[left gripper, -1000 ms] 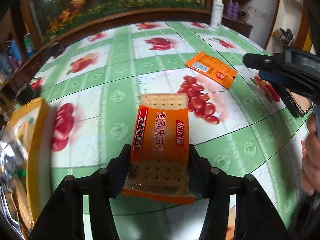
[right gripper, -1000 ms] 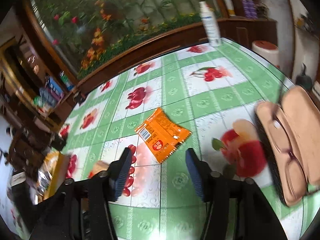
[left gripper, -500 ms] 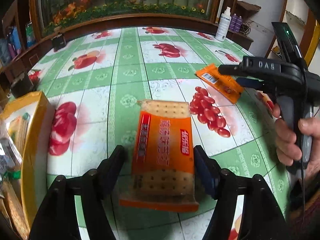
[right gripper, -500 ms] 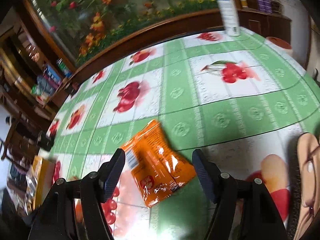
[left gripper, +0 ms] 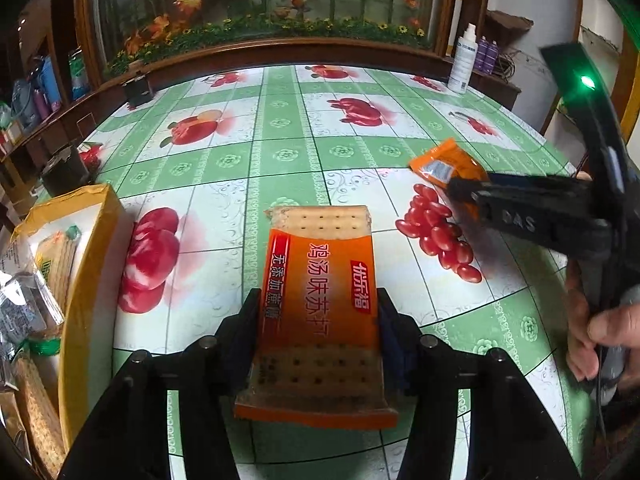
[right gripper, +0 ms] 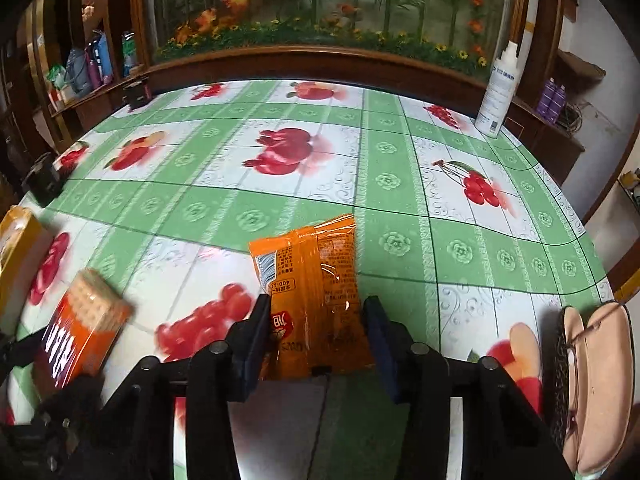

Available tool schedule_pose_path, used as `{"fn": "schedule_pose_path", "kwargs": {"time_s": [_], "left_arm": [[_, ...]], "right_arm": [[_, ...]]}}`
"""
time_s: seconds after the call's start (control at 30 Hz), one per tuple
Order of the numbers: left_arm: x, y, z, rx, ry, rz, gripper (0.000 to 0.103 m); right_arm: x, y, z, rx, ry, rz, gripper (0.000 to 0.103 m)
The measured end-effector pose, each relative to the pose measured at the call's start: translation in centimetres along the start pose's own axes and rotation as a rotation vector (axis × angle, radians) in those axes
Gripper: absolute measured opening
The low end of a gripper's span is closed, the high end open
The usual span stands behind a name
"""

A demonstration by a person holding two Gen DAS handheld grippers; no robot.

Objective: Organize snacks
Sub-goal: 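Carry the cracker pack with the left gripper while the right carries the orange bag to the tray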

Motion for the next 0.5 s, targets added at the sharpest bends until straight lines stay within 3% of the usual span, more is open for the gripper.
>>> {"fn": "schedule_pose_path", "kwargs": {"time_s": [0.5], "left_arm": [[-4.5,-1.9,1.2,-0.030,-0.060,-0.192,0.053]], "right_arm": [[-9.1,0.5,3.4,0.110,-0.091,-0.177,0.047]]}}
Point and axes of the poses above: each gripper's, at about its wrist camera, not at the fingertips, and x roughly the way its jaws point, z to its left, y to its underside, the point moved 5 cm from there along x, roughly the way its jaws point, and after that the axes turned 5 degrees about -z, right-handed, at the moved point
